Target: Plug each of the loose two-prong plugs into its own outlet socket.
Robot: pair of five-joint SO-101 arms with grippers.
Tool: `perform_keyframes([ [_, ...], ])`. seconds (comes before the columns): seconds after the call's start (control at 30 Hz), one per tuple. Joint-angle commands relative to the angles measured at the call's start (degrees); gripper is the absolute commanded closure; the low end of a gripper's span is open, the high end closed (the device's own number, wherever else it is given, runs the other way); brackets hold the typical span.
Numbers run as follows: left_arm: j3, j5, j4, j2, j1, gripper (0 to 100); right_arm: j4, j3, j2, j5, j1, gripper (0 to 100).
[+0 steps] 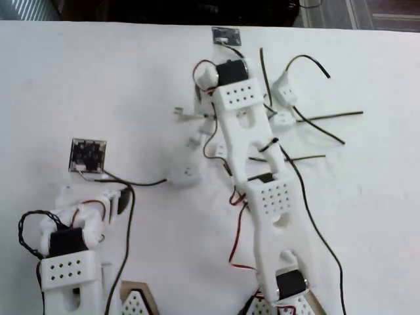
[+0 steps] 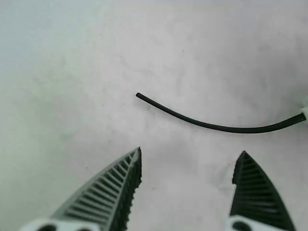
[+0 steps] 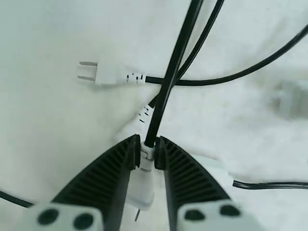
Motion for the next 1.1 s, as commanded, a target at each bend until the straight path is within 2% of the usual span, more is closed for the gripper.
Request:
perform_keyframes([
  [0.0, -0.18, -0.53, -0.97, -0.66, -0.13, 69, 0.66, 2.37, -5.14, 5.01, -0.66, 98.1],
  [0.2, -0.18, -0.53, -1.05, -0.66, -0.13, 69, 0.4, 20.75, -17.8, 10.46, -3.65, 98.1],
  [0.33, -0.18, -0.53, -1.05, -0.66, -0.13, 69, -0.22, 29.98, -22.99, 13.01, -3.21, 98.1],
  [0.6, -0.18, -0.53, -1.05, -0.66, -0.13, 69, -0.66, 43.96, -26.42, 19.43, -1.8, 98.1],
  [0.9, -0.18, -0.53, -1.05, -0.66, -0.13, 69, -8.57, 55.65, -28.35, 29.63, -1.63, 98.0],
  [0.97, -0.18, -0.53, -1.05, -0.66, -0.13, 69, -7.52, 56.0, -28.35, 32.0, -1.8, 95.1],
  [1.07, -0.18, -0.53, -0.97, -0.66, -0.13, 69, -2.33, 55.91, -29.76, 32.53, -1.89, 83.2],
])
